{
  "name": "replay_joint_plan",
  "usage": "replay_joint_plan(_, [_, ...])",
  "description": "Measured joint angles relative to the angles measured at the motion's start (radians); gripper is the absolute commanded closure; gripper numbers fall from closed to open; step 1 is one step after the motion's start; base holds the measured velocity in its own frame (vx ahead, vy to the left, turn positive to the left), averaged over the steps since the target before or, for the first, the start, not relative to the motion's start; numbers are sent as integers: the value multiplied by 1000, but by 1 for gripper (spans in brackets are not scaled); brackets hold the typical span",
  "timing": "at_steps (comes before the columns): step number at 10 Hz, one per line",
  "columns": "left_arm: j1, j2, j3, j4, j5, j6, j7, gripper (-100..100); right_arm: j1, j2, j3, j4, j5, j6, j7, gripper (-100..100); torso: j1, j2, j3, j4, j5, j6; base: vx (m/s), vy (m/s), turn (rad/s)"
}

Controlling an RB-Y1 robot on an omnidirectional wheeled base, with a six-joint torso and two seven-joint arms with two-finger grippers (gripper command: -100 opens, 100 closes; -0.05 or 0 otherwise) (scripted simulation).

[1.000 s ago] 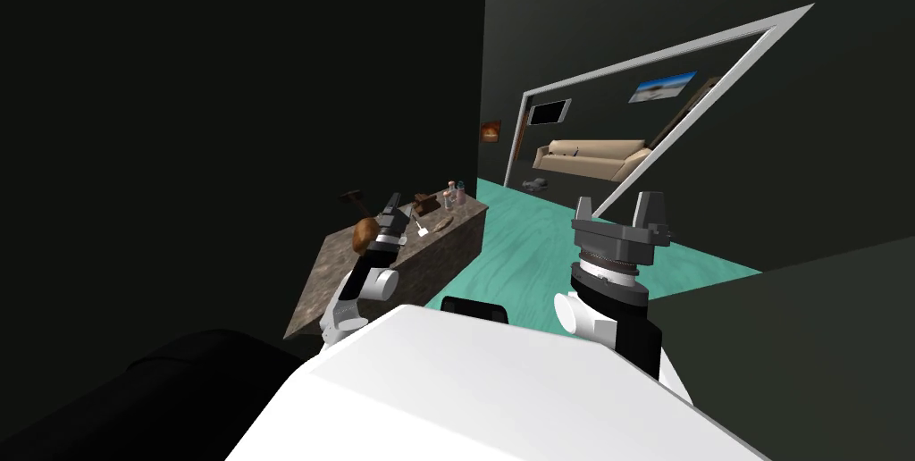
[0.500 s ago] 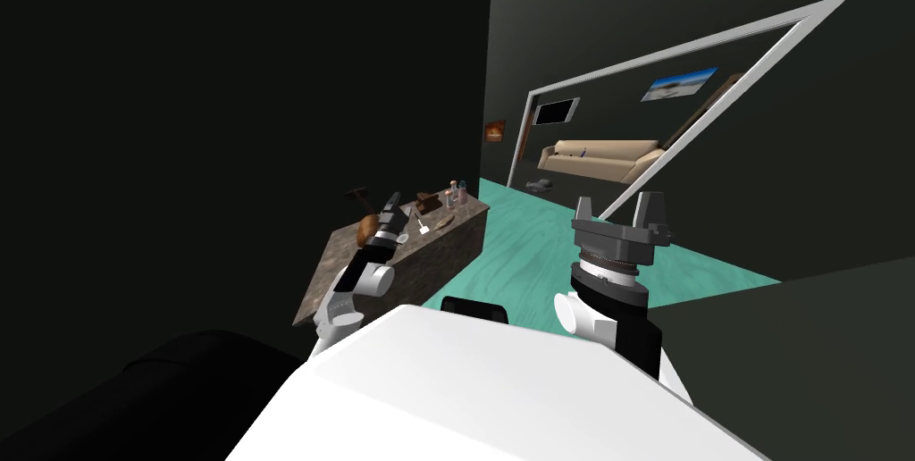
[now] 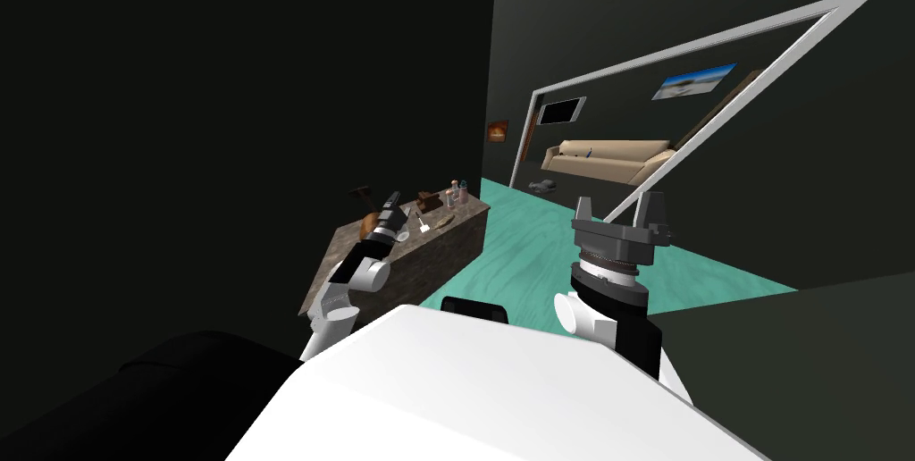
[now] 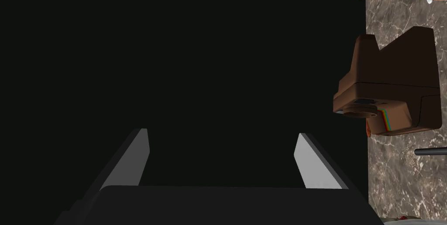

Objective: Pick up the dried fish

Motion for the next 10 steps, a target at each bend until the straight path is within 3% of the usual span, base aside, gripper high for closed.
replay_joint_plan(4, [-20,22,23,-8,20,93,31,-100,0,0,0,0,0,0,0,0,1,0,0,0,0,0,-9,-31,42])
replay_joint_plan(10, [-65,78,82,-24,75,260,108,-100,0,0,0,0,0,0,0,0,0,0,0,0,0,0,-5,-40,22])
